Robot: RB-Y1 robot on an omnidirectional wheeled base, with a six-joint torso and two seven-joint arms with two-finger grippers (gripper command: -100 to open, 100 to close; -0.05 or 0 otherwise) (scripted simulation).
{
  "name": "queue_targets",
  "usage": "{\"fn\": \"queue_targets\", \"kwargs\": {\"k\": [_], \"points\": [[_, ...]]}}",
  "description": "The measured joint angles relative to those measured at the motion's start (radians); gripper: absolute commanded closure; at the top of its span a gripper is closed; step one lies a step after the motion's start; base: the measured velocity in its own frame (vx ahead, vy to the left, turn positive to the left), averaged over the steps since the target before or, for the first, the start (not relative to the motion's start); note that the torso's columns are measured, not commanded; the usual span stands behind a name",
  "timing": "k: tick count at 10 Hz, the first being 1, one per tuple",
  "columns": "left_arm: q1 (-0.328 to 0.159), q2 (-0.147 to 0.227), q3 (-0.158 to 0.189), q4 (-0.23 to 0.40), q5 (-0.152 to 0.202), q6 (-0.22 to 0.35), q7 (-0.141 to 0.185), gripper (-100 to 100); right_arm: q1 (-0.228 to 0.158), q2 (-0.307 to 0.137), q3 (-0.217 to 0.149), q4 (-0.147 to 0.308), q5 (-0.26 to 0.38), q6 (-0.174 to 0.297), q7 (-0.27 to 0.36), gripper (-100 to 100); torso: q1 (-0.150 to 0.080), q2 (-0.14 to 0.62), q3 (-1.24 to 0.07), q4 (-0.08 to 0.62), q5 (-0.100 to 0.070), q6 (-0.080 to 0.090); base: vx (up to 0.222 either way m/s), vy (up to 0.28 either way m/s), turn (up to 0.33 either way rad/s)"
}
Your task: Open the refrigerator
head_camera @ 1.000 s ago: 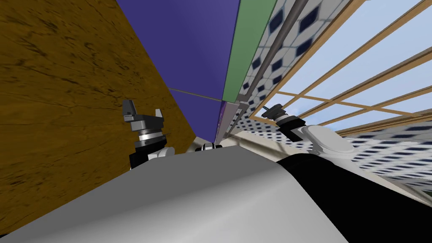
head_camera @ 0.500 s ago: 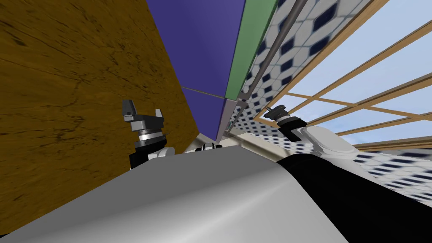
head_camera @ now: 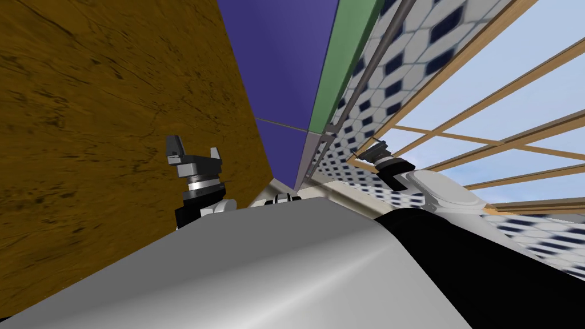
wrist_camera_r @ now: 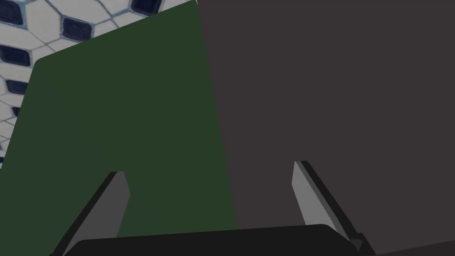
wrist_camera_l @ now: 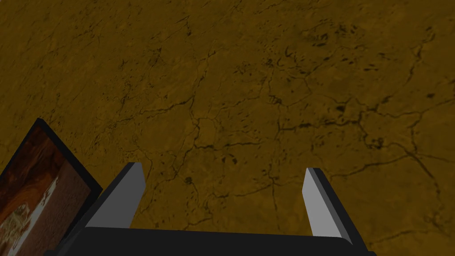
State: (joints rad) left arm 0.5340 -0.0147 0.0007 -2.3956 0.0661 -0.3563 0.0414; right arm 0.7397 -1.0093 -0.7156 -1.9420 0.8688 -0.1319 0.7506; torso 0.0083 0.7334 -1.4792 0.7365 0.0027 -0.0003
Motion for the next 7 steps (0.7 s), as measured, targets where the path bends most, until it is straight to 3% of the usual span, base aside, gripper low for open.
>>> {"fn": "queue_targets", "kwargs": {"k": [3,7], "points": [[0.000,0.000,0.000,0.000,0.000,0.000,0.000,0,0.013,-0.029,0.000,0.011,-0.046,-0.008,-0.054,-100,-0.011,0.003,0.002,0.001,-0.003,0.000,0.049,0.159,0.007],[0.000,0.000,0.000,0.000,0.000,0.000,0.000,0,0.032,-0.067,-0.001,0.024,-0.105,-0.017,-0.124,-100,-0.008,0.005,0.003,0.002,-0.003,0.000,0.025,0.155,0.006]]}}
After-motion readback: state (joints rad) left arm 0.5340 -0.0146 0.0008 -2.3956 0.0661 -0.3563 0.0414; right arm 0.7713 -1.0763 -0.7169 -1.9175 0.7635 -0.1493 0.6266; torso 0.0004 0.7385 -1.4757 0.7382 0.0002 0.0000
